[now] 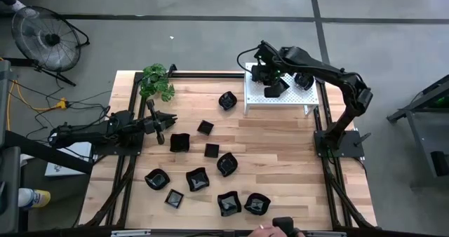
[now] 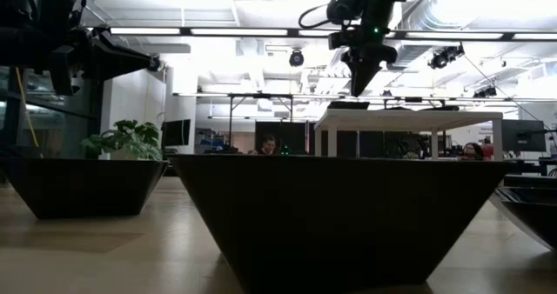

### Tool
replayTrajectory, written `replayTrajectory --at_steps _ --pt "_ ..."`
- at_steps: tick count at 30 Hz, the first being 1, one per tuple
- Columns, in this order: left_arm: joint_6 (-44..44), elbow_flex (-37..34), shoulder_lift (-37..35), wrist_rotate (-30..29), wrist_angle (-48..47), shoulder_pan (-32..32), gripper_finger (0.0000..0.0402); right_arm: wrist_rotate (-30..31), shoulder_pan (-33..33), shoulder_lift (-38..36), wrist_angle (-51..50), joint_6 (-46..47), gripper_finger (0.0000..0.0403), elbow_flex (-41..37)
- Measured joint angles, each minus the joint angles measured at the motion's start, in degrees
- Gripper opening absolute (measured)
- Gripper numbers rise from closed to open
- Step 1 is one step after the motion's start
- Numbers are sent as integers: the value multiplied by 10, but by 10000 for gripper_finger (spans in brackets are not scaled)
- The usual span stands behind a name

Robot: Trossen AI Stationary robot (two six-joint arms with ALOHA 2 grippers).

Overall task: Pick & Place Mini shaped plates
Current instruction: Stack the leaf-shaped plate on top of the leaf-shaped plate on the shelf

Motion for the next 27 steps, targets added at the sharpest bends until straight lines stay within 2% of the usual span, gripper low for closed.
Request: replayTrajectory --at_steps 8,14,27 --pt "0 0 0 0 0 0 46 -4 21 -26 0 56 112 0" --pt "0 0 0 0 0 0 46 -4 53 -57 -16 147 139 0" --pt "0 0 0 0 0 0 46 -18 166 -113 -114 263 149 1"
